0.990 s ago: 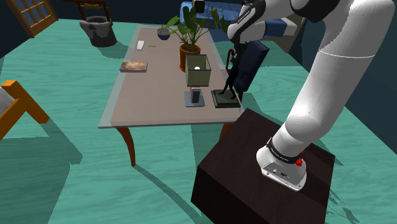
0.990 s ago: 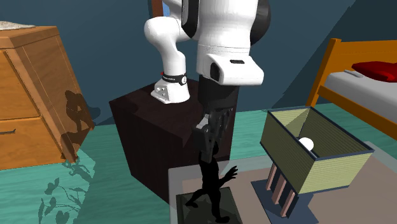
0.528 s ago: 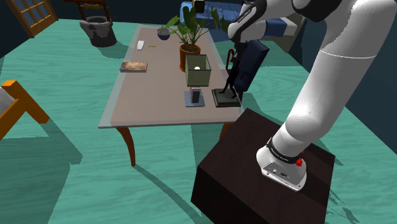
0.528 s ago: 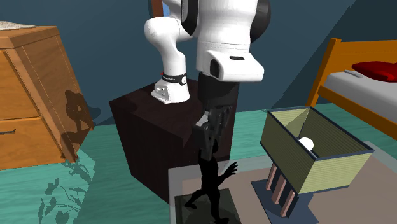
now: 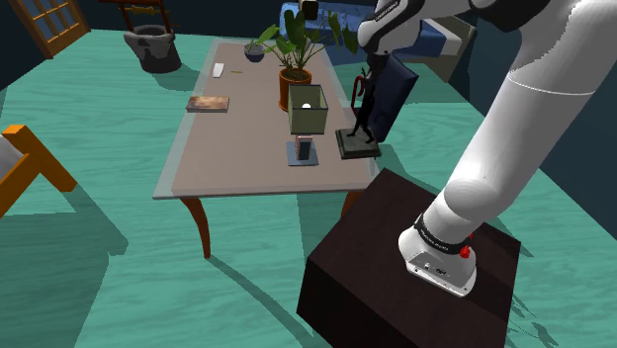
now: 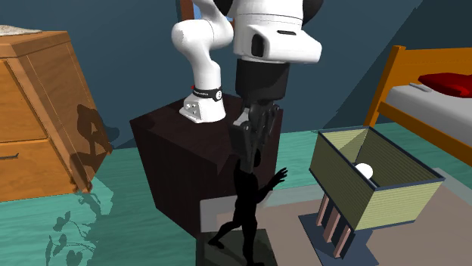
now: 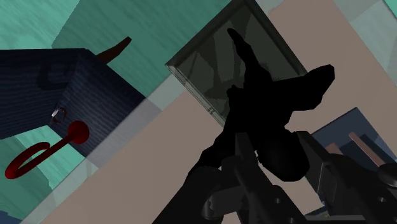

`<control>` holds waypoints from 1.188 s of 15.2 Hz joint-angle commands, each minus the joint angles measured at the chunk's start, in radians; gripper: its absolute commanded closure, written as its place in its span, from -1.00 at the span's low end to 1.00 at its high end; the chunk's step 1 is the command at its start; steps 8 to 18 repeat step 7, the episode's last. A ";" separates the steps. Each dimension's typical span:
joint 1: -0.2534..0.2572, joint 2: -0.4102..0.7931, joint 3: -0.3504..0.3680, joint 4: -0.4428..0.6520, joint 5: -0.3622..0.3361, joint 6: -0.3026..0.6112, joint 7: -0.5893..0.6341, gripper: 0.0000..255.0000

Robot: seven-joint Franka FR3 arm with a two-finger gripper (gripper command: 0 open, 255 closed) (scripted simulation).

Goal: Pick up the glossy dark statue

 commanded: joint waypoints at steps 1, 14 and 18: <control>0.002 -0.017 -0.003 0.015 -0.009 -0.029 0.003 1.00; 0.006 -0.047 -0.005 0.041 -0.026 -0.081 0.010 1.00; 0.006 -0.047 -0.005 0.041 -0.026 -0.081 0.010 1.00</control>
